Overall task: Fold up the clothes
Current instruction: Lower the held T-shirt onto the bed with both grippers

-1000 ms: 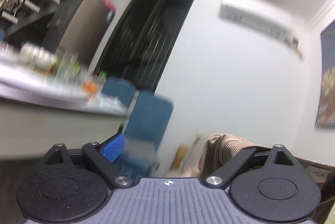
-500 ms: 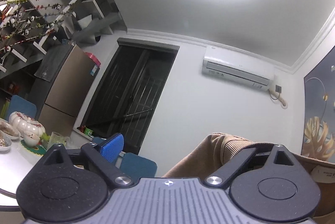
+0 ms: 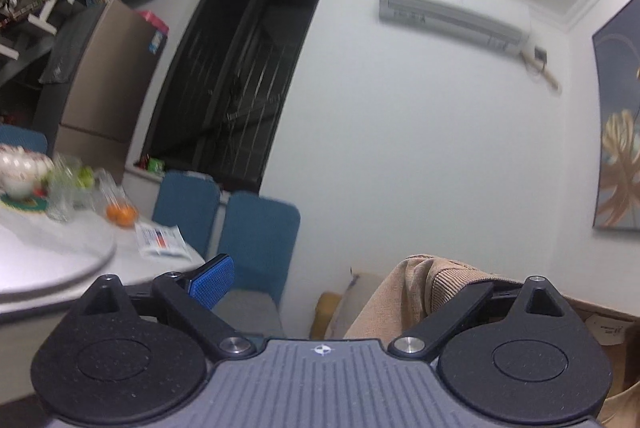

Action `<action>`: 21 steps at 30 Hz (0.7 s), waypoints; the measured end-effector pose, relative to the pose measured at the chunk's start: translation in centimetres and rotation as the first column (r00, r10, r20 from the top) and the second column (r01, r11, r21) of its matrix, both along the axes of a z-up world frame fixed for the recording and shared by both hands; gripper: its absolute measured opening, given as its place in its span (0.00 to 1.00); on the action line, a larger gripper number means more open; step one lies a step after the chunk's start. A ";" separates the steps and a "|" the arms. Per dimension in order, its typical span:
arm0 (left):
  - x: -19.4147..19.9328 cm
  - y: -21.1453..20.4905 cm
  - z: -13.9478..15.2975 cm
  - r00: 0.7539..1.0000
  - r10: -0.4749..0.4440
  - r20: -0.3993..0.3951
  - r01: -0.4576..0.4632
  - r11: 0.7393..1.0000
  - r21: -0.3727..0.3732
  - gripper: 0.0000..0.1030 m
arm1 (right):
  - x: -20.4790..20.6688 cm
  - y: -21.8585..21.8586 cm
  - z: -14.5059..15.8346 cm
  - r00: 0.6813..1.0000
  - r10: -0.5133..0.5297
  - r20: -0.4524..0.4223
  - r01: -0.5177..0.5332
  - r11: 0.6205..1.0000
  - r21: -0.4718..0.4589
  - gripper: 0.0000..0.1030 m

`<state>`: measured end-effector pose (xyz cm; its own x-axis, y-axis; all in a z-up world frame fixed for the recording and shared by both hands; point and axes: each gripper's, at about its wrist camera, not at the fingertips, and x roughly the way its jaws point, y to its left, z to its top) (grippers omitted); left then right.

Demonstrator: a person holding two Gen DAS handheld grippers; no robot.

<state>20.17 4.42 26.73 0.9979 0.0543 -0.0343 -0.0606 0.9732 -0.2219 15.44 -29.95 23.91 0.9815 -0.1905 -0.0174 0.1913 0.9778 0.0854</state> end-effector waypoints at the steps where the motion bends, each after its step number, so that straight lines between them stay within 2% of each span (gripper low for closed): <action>1: 2.7 -0.6 -2.0 1.000 0.001 -0.023 -0.001 1.000 0.008 0.94 | 2.5 -0.5 -1.7 1.000 -0.005 -0.022 0.005 1.000 -0.004 0.69; 6: 16.5 -3.7 -13.8 0.992 0.002 -0.127 0.001 1.000 0.030 0.95 | 15.4 -3.0 -10.6 0.993 -0.017 -0.116 0.016 1.000 -0.001 0.69; 11: 28.7 -6.0 -27.7 0.966 -0.001 -0.259 0.017 0.998 0.057 0.95 | 27.7 -5.5 -22.6 0.981 -0.016 -0.193 0.020 1.000 0.016 0.68; 13: 32.6 -6.8 -33.3 0.945 -0.002 -0.327 0.029 0.996 0.080 0.95 | 31.7 -6.2 -27.4 0.967 -0.011 -0.256 0.018 1.000 0.025 0.68; 16: 36.5 -7.5 -39.8 0.916 0.008 -0.400 0.044 0.992 0.121 0.94 | 36.6 -7.0 -34.2 0.936 -0.012 -0.351 0.024 0.999 0.031 0.67; 18: 38.5 -7.6 -43.3 0.891 0.009 -0.453 0.053 0.991 0.124 0.94 | 38.7 -7.5 -37.6 0.911 -0.007 -0.412 0.025 0.999 0.037 0.67; 21: 40.4 -7.6 -46.9 0.834 0.000 -0.552 0.078 0.990 0.117 0.93 | 41.0 -7.8 -41.1 0.854 0.066 -0.516 -0.022 0.996 0.090 0.68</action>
